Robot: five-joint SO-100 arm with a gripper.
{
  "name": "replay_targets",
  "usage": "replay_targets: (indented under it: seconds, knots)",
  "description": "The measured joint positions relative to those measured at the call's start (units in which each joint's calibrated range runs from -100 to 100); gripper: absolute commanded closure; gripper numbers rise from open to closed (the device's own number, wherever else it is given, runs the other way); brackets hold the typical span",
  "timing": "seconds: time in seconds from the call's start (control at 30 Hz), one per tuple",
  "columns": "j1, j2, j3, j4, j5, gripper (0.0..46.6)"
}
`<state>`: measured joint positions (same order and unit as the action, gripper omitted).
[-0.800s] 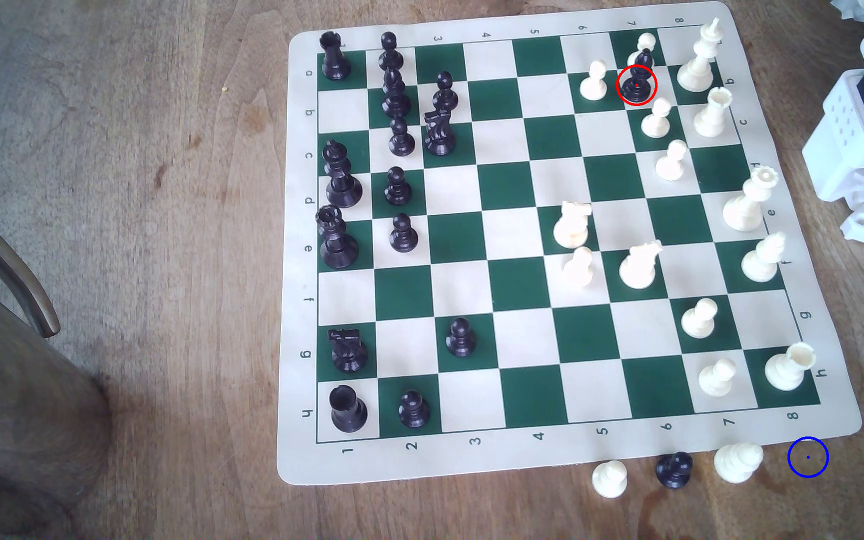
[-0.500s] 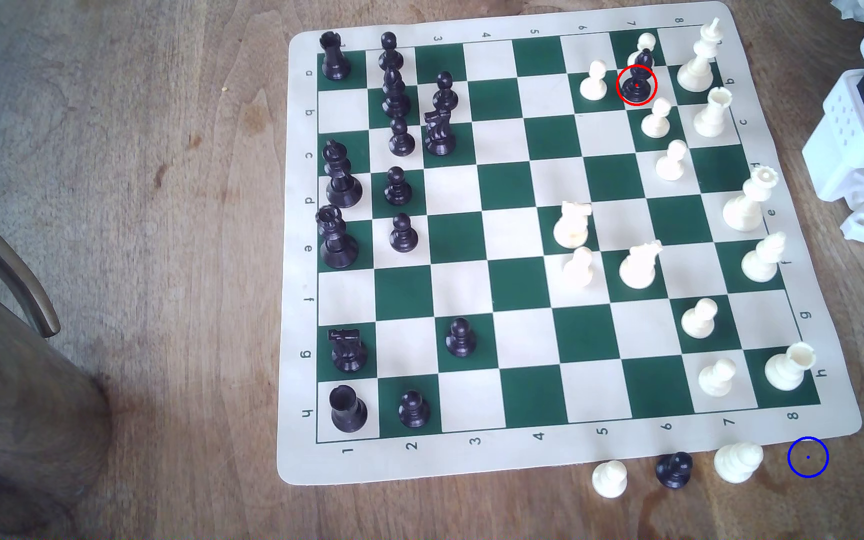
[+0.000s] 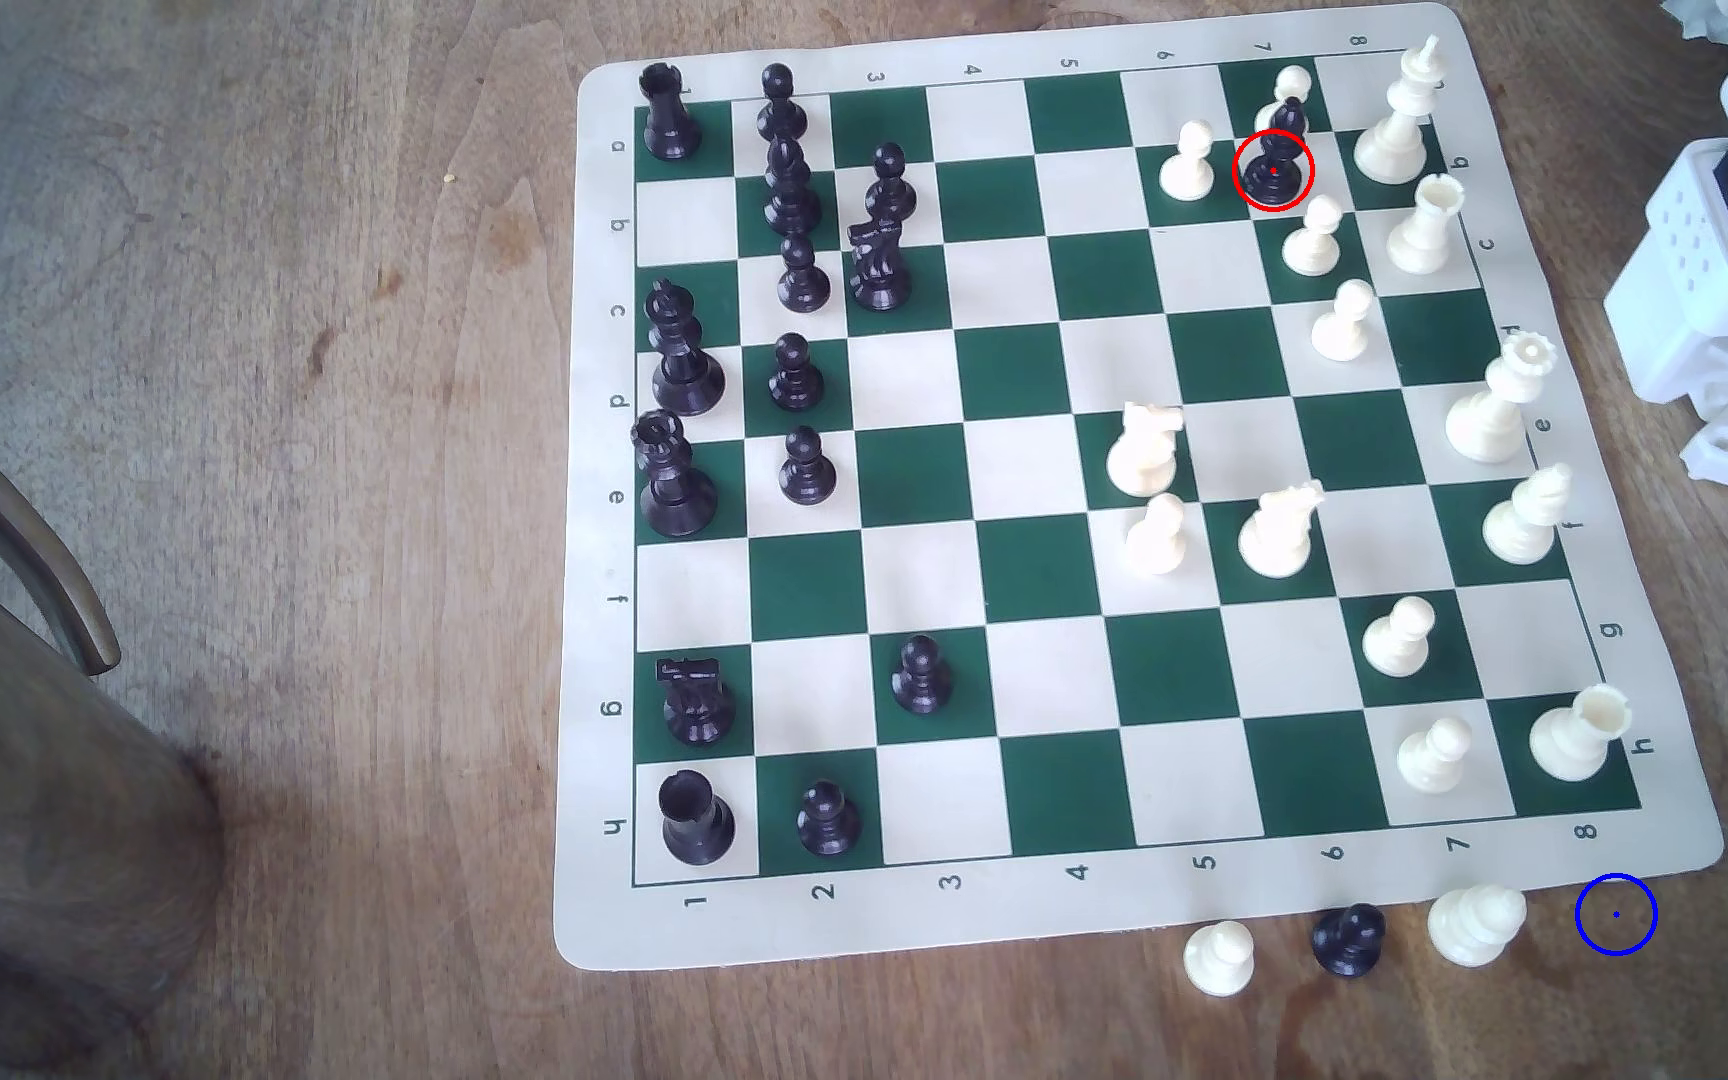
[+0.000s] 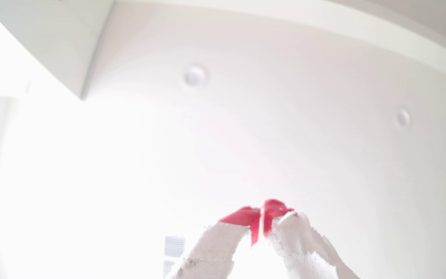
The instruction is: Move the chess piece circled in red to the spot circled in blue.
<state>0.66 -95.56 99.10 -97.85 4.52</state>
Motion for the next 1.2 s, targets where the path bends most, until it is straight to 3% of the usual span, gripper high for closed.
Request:
replay_targets:
  seconds: [0.1, 0.23, 0.43, 0.57, 0.6, 0.7, 0.9, 1.0, 1.2]
  knots:
    - [0.00, 0.00, 0.00, 2.23, 0.00, 46.5]
    - [0.22, 0.00, 0.00, 19.36, -0.24, 46.5]
    - [6.86, 0.00, 0.00, 53.94, -0.29, 46.3]
    - [12.17, 0.00, 0.00, 76.97, -3.03, 44.4]
    - [16.00, 0.00, -1.81, 88.05, -5.18, 43.4]
    - [19.17, 0.42, -5.06, 104.22, -7.23, 34.5]
    - [24.48, 5.45, -17.98, 141.99, -9.38, 35.3]
    - [26.33, 9.47, -23.77, 149.80, -11.18, 33.2]
    - [27.51, 36.36, -49.71, 166.69, -16.80, 33.1]
